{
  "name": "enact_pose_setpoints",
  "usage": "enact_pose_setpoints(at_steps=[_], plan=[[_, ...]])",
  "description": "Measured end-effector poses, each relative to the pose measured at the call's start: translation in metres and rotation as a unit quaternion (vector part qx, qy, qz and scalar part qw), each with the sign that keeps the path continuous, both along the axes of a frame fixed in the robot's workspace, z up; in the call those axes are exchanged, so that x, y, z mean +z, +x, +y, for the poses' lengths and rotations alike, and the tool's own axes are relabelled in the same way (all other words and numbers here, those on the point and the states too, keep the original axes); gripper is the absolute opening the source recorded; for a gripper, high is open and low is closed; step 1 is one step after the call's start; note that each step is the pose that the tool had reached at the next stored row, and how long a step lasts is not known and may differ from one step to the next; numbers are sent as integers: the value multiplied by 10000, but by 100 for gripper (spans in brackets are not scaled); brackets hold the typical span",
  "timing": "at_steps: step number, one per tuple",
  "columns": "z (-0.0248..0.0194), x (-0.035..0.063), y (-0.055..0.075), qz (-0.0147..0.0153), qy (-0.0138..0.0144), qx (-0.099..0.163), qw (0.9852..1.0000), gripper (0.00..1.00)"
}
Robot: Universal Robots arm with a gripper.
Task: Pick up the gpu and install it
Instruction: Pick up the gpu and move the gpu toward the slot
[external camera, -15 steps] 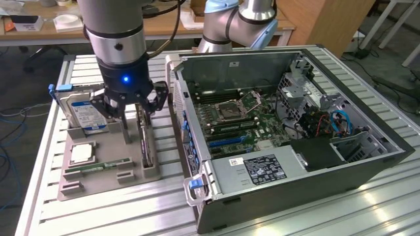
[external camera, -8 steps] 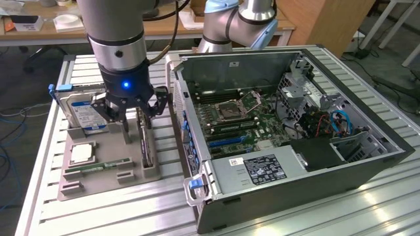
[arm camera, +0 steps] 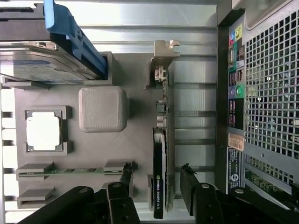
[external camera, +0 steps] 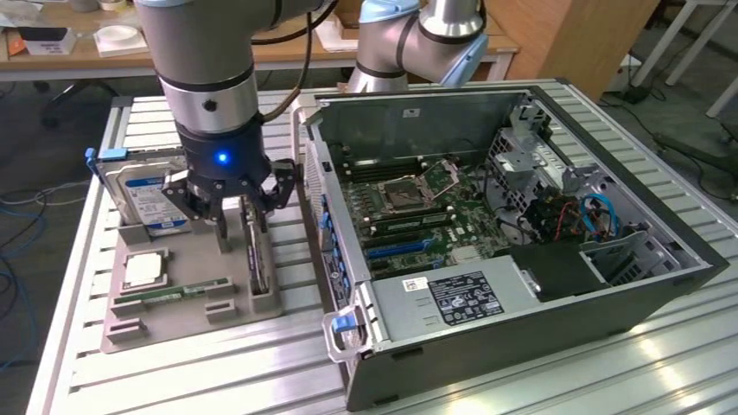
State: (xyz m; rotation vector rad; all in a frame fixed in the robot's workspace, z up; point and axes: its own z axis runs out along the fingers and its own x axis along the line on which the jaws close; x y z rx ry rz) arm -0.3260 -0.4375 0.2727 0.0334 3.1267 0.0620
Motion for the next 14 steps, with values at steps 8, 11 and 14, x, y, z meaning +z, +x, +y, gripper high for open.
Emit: enact_pose_setpoints(at_steps=[8, 11, 14], plan=[[-5, -95, 0, 0, -1, -1, 10000, 53], [-6, -134, 0, 0, 0, -2, 10000, 53], [-7, -172, 0, 0, -1, -3, 10000, 53]])
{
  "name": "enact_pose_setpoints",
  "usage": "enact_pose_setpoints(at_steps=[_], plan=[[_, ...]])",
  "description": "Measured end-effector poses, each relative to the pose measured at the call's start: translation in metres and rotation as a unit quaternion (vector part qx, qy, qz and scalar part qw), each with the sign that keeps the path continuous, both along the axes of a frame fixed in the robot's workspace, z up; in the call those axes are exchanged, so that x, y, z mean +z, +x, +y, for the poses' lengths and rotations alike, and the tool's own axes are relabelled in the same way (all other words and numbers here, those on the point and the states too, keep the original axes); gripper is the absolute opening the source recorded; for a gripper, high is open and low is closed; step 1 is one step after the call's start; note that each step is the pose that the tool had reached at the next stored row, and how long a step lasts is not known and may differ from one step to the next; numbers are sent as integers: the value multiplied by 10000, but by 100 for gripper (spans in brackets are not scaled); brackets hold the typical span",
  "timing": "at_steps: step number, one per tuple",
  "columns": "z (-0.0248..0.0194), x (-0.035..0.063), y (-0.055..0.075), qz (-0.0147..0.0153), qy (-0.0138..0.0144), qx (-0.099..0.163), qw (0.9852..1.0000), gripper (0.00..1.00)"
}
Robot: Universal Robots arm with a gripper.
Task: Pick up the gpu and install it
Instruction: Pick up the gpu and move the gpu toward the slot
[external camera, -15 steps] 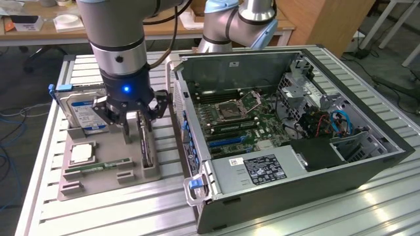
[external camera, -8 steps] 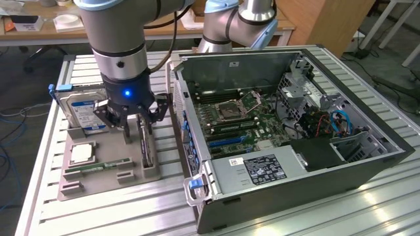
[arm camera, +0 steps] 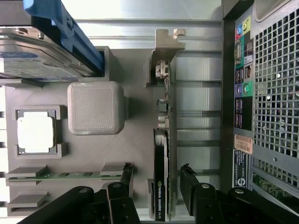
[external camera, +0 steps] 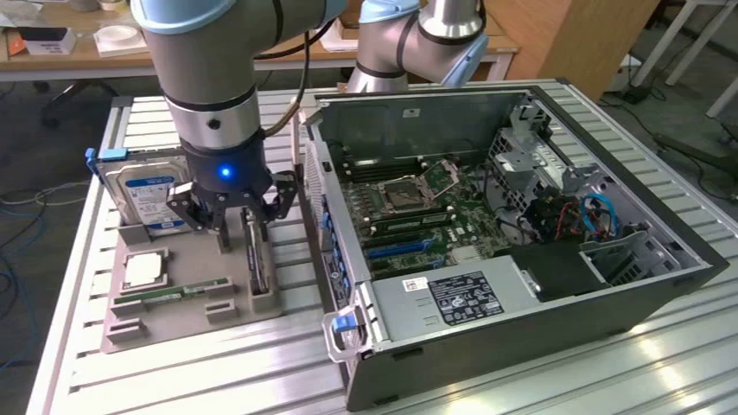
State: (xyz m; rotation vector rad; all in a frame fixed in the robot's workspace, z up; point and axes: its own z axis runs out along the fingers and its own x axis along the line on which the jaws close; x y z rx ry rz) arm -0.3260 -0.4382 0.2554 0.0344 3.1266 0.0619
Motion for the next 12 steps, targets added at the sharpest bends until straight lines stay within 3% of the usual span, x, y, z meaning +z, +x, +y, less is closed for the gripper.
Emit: enact_pose_setpoints(at_steps=[12], plan=[[-1, -118, 9, 0, 0, -1, 10000, 53]])
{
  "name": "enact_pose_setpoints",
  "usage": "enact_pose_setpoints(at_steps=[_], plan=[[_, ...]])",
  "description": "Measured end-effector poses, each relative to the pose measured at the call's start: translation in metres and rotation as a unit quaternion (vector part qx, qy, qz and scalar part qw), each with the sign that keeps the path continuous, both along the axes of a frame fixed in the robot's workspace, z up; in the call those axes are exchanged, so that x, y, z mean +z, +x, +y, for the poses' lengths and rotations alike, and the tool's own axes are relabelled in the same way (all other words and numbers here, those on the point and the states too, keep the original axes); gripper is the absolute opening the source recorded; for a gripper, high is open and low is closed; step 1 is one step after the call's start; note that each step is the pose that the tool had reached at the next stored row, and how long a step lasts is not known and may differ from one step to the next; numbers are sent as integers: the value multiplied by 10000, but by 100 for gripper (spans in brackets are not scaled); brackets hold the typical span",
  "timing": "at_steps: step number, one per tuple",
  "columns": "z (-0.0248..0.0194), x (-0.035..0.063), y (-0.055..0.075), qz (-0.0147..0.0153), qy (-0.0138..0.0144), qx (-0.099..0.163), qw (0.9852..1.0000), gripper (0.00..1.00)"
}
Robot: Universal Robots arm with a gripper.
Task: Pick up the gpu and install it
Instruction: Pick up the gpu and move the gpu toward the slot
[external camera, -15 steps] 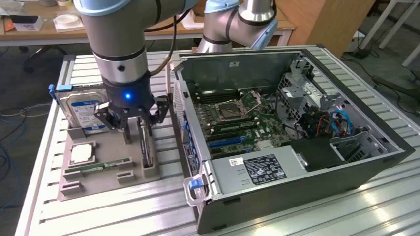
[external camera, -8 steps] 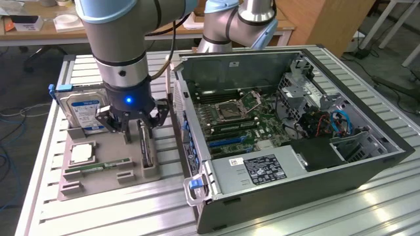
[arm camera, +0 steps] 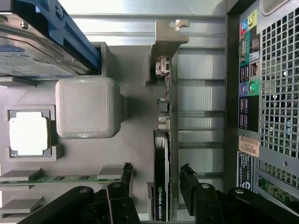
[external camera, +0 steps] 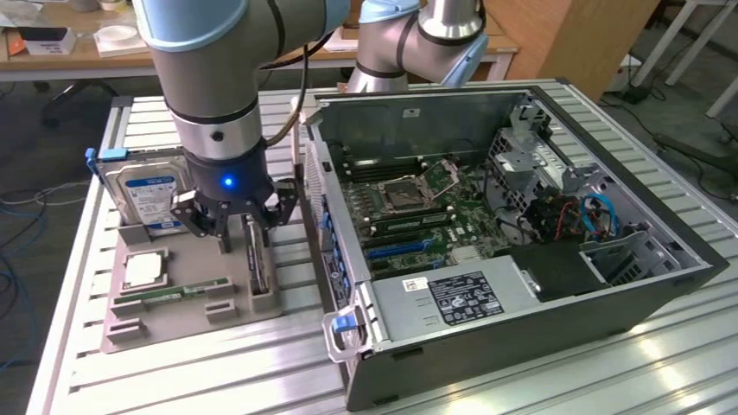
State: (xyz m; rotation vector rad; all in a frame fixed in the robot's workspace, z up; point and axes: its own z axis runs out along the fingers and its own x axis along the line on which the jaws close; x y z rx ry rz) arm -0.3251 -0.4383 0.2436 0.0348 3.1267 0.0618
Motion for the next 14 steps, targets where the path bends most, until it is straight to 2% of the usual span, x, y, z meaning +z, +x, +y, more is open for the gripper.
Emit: enact_pose_setpoints(at_steps=[14], plan=[[0, -91, 16, 1, -1, 0, 10000, 53]])
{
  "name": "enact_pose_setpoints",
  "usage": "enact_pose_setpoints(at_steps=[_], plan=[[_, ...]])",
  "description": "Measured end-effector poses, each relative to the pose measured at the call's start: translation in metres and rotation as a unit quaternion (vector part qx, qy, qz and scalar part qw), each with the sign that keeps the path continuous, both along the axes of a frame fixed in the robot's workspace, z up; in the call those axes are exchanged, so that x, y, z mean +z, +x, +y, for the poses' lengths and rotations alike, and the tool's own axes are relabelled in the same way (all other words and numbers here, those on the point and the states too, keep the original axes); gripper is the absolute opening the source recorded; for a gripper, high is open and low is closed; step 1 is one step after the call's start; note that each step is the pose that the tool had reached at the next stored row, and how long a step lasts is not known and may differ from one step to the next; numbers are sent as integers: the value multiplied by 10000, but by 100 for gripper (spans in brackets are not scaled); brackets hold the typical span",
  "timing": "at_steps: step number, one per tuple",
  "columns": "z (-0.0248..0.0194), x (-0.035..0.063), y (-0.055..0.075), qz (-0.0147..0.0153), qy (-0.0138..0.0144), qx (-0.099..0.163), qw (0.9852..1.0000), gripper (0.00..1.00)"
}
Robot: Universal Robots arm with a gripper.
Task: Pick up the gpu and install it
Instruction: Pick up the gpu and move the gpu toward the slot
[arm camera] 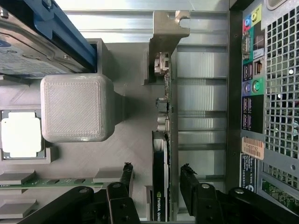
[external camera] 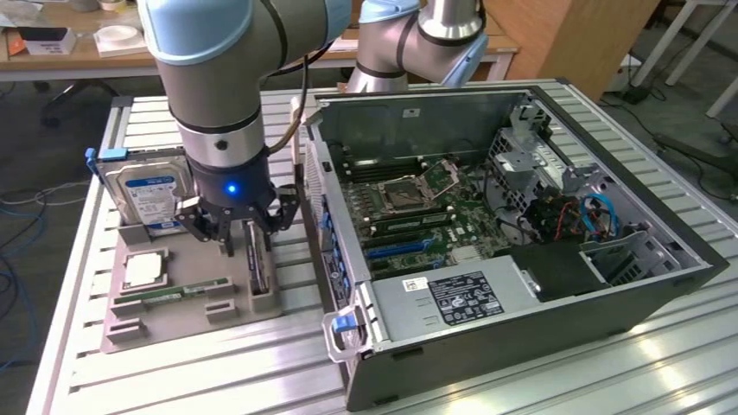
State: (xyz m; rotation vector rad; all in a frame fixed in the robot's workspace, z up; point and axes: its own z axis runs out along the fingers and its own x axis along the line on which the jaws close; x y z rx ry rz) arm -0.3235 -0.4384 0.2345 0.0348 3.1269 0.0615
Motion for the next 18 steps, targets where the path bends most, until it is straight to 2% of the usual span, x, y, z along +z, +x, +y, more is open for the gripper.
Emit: enact_pose_setpoints(at_steps=[4, 13, 18], plan=[[11, -5, 1, -2, 1, 0, 10000, 53], [101, -39, 0, -1, 1, 0, 10000, 53], [105, -78, 0, 0, 1, 0, 10000, 53]])
